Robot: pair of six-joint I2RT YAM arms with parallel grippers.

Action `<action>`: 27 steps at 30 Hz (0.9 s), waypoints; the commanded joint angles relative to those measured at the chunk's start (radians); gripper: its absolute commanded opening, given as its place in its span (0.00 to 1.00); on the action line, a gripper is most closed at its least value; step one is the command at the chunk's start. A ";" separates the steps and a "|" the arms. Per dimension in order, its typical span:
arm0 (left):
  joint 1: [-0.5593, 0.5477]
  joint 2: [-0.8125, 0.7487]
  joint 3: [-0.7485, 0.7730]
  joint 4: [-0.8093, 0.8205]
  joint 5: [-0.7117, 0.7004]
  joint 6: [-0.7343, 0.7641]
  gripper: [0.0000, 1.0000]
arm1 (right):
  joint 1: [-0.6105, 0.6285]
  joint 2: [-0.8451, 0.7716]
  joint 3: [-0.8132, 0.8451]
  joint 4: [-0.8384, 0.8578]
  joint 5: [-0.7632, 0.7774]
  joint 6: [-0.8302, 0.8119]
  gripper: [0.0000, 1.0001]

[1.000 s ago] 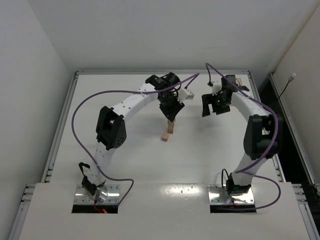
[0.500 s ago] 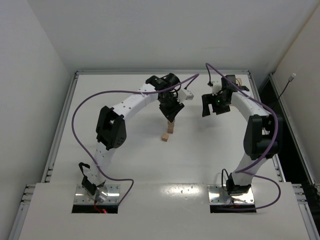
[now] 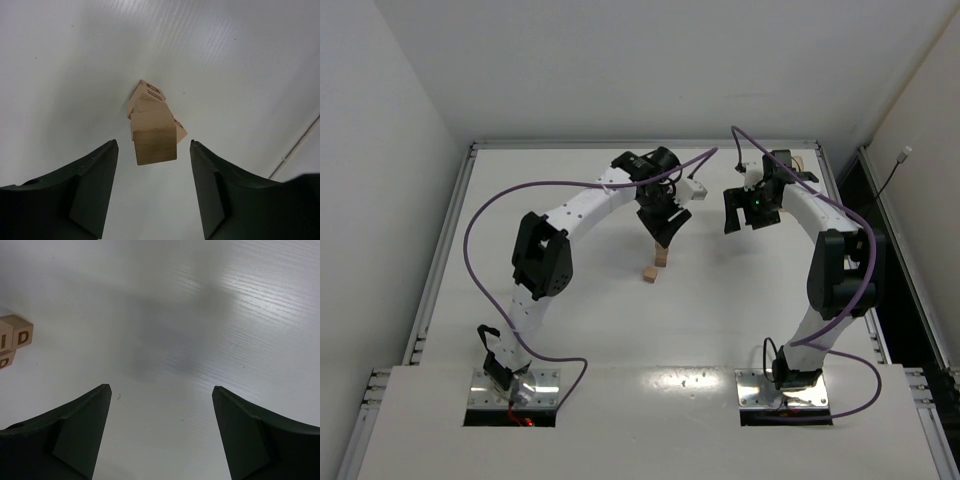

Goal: Build the wood block tower

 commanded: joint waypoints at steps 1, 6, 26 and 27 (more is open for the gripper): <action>0.007 -0.031 -0.011 0.007 -0.008 -0.012 0.57 | -0.007 0.002 0.013 0.011 -0.020 -0.014 0.80; 0.007 -0.051 -0.012 0.016 -0.008 -0.012 0.83 | -0.007 0.002 0.013 0.011 -0.020 -0.014 0.80; 0.240 -0.721 -0.692 0.456 -0.021 -0.379 1.00 | 0.002 -0.090 -0.076 0.051 -0.015 -0.014 0.80; 0.279 -0.815 -0.854 0.499 -0.002 -0.449 1.00 | 0.002 -0.100 -0.076 0.051 -0.015 -0.014 0.80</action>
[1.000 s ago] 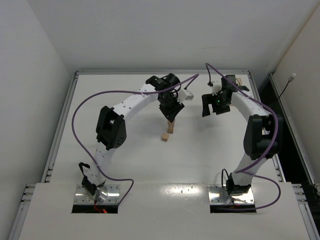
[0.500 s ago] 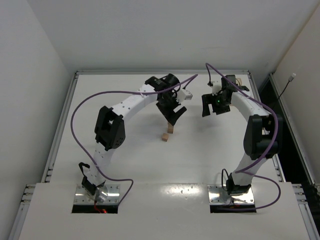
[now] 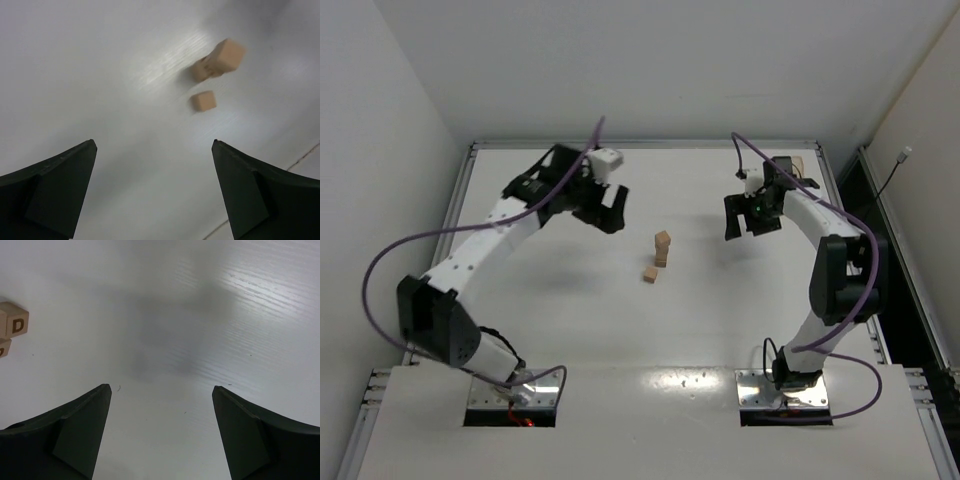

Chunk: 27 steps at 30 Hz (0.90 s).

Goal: Build the wood block tower

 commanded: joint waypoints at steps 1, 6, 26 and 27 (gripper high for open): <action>0.099 -0.188 -0.317 0.199 0.101 -0.226 1.00 | 0.002 -0.065 -0.013 0.034 -0.016 -0.014 0.80; 0.100 -0.423 -0.805 0.508 0.043 -0.384 1.00 | 0.002 -0.074 -0.011 0.034 -0.016 -0.014 0.80; 0.024 -0.339 -0.953 0.825 -0.187 -0.538 1.00 | 0.068 -0.213 -0.180 0.083 -0.070 -0.048 0.75; 0.010 -0.320 -0.953 0.836 -0.187 -0.524 1.00 | 0.068 -0.213 -0.180 0.083 -0.070 -0.048 0.75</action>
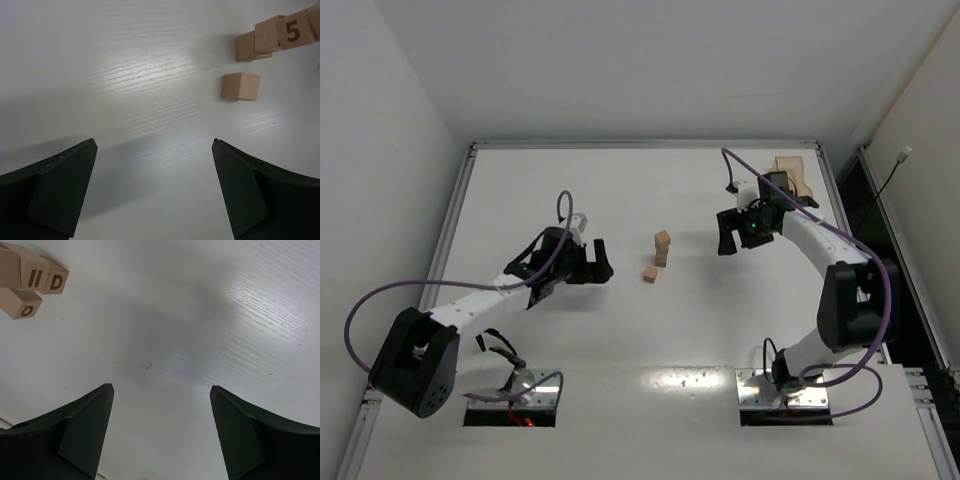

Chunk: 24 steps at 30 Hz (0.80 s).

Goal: Build the wood block tower

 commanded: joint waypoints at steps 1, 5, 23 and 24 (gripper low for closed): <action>-0.055 0.057 0.010 0.139 -0.050 0.002 1.00 | 0.000 -0.030 0.009 0.044 -0.001 -0.007 0.75; -0.152 0.132 0.051 0.174 -0.081 0.039 0.92 | 0.000 -0.030 0.009 0.044 0.008 -0.007 0.75; -0.305 0.324 0.123 0.315 -0.197 0.069 0.67 | -0.010 -0.048 0.000 0.053 0.028 -0.007 0.75; -0.305 0.336 0.134 0.325 -0.197 0.069 0.67 | -0.010 -0.048 0.000 0.053 0.028 -0.007 0.75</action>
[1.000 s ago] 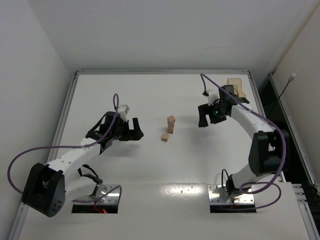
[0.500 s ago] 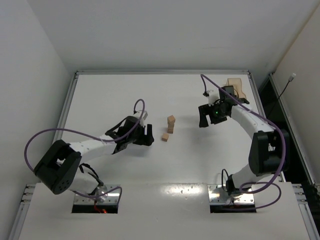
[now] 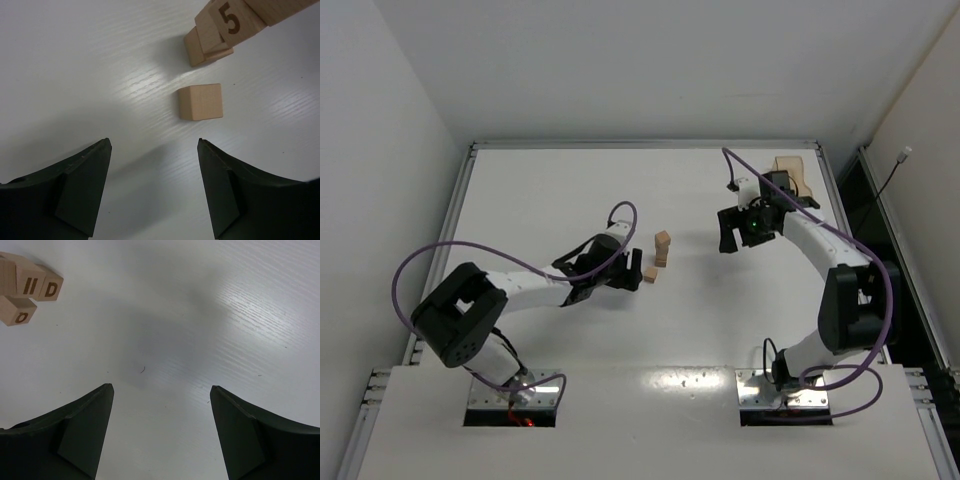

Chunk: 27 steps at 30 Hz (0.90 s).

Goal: Build the wood block tower

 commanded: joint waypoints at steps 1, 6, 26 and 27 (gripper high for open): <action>-0.039 0.025 0.040 0.074 -0.027 0.010 0.67 | -0.016 -0.035 0.001 0.029 0.001 -0.007 0.75; -0.068 0.045 0.083 0.084 -0.027 0.010 0.67 | -0.016 -0.035 0.001 0.029 0.010 -0.007 0.75; -0.120 0.142 0.169 0.084 -0.036 0.010 0.62 | -0.034 -0.035 0.010 0.029 0.010 -0.007 0.75; -0.130 0.142 0.169 0.084 -0.048 0.010 0.62 | -0.034 -0.035 0.010 0.029 0.010 -0.007 0.75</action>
